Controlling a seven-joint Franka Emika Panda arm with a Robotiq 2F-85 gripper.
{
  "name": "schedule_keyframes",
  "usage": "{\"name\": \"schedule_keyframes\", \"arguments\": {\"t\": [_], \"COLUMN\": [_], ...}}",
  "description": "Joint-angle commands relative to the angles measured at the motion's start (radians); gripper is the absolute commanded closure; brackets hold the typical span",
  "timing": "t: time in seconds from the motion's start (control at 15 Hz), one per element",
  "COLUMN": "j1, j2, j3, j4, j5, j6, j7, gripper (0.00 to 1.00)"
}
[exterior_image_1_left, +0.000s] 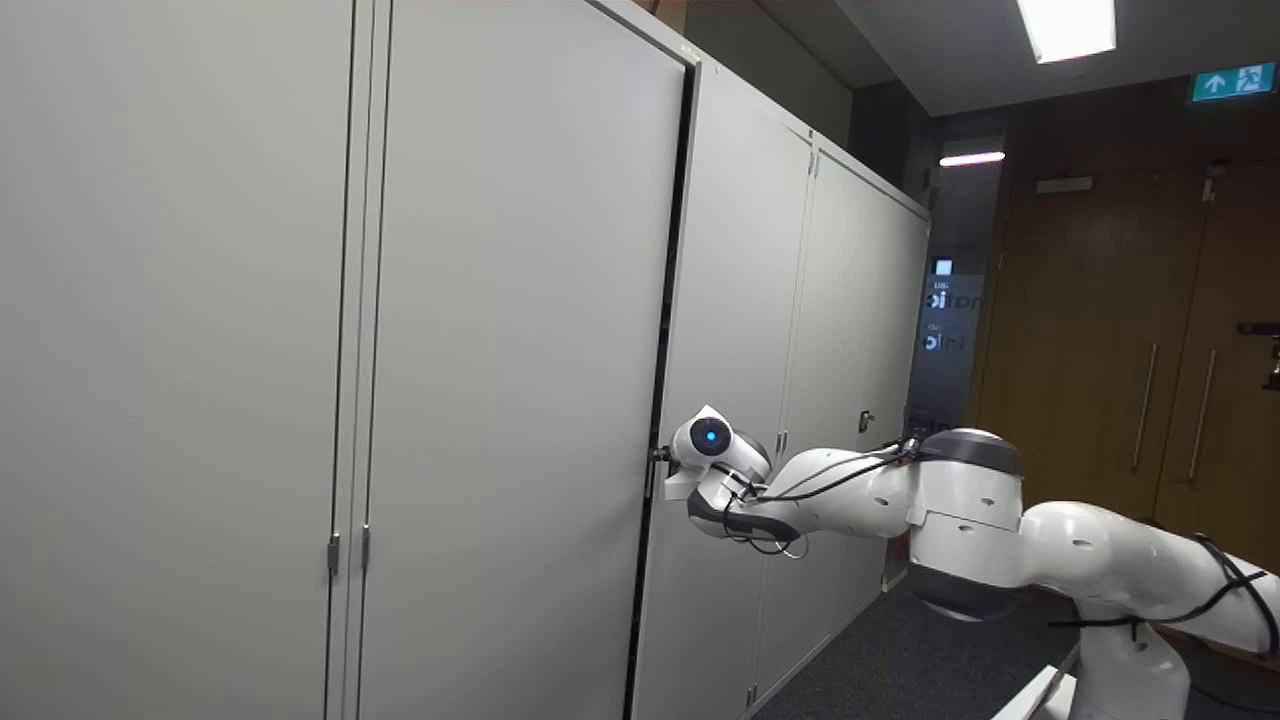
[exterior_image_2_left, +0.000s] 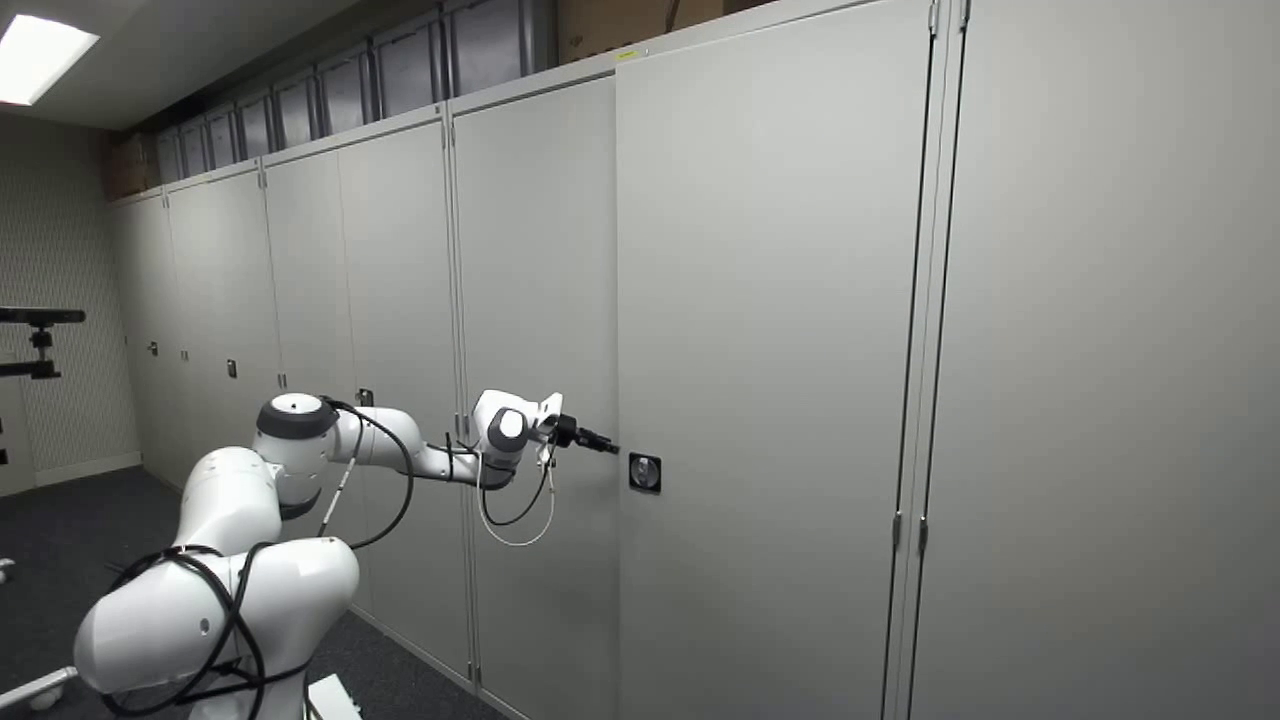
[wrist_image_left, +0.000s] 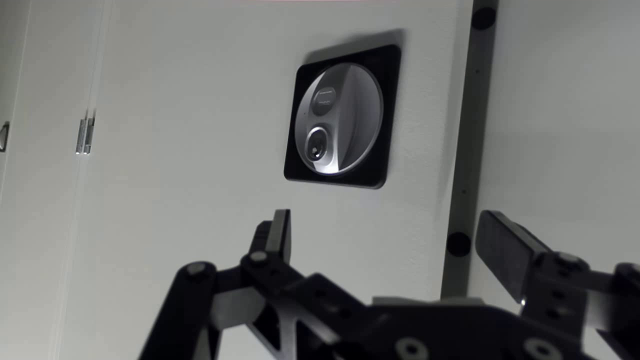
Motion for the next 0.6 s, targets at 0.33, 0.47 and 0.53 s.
{"name": "schedule_keyframes", "arguments": {"t": [0.33,0.47,0.53], "j1": [-0.049,-0.059,-0.064], "j2": [0.041,0.043,0.045], "j3": [-0.028,-0.026,-0.026], "j4": [0.121,0.143,0.152], "j5": [-0.14,-0.171,-0.184], "j6": [-0.136,-0.149,-0.149], "j7": [0.268,0.314,0.336], "gripper": [0.0,0.0,0.0]}}
